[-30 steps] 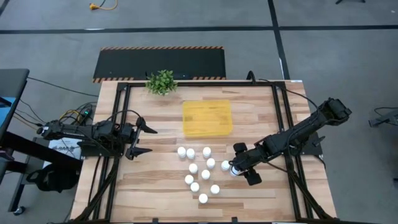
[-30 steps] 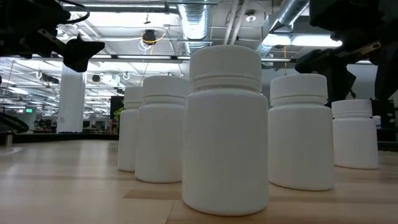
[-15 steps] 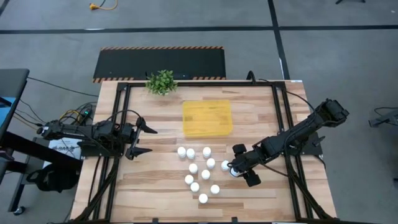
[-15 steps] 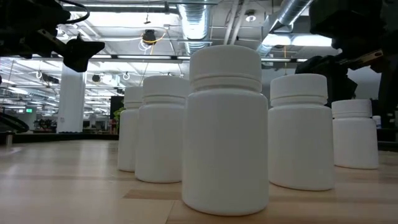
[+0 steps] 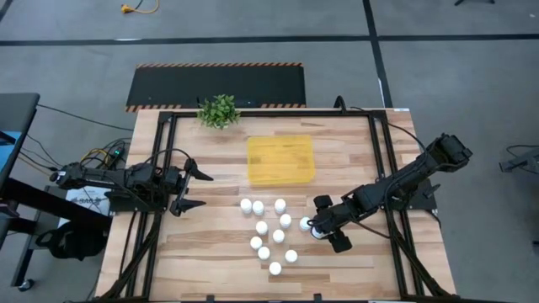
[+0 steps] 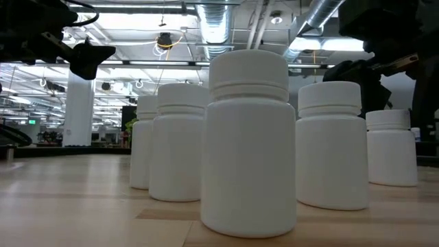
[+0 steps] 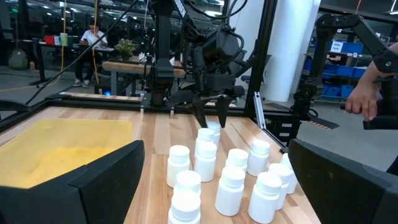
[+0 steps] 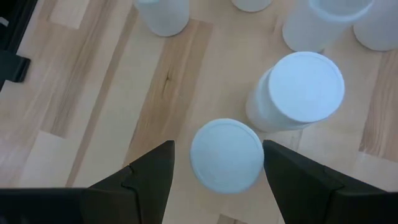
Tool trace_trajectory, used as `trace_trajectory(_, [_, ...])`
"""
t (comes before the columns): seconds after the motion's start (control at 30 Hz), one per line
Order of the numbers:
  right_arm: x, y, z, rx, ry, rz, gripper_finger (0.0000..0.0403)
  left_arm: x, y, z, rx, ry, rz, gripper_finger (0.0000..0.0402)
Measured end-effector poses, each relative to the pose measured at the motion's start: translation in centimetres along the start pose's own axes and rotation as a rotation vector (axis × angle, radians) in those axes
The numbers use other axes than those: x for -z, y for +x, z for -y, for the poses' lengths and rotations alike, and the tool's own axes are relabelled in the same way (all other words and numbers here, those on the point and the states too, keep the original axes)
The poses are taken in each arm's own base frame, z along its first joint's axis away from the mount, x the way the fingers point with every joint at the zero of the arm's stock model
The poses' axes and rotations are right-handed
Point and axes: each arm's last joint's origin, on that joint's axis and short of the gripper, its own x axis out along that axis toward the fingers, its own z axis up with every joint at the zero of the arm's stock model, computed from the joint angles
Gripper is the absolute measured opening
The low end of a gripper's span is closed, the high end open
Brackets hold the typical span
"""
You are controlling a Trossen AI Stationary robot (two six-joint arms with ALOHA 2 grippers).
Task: Pick and place pill bottles into a basket
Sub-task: Put the white medicine bottle into the yellow bin
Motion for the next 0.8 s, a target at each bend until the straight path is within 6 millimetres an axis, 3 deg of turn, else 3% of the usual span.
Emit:
trace_trajectory(0.5, [-0.04,-0.02,0.03,0.001,0.002,0.001,0.0162,0.0,0.0,0.0,0.0,0.0,0.0,0.0386])
trace_trajectory(0.8, [-0.05,-0.02,0.12,0.029,0.037,0.005,0.0175,0.0,0.0,0.0,0.0,0.0,0.0,0.0386])
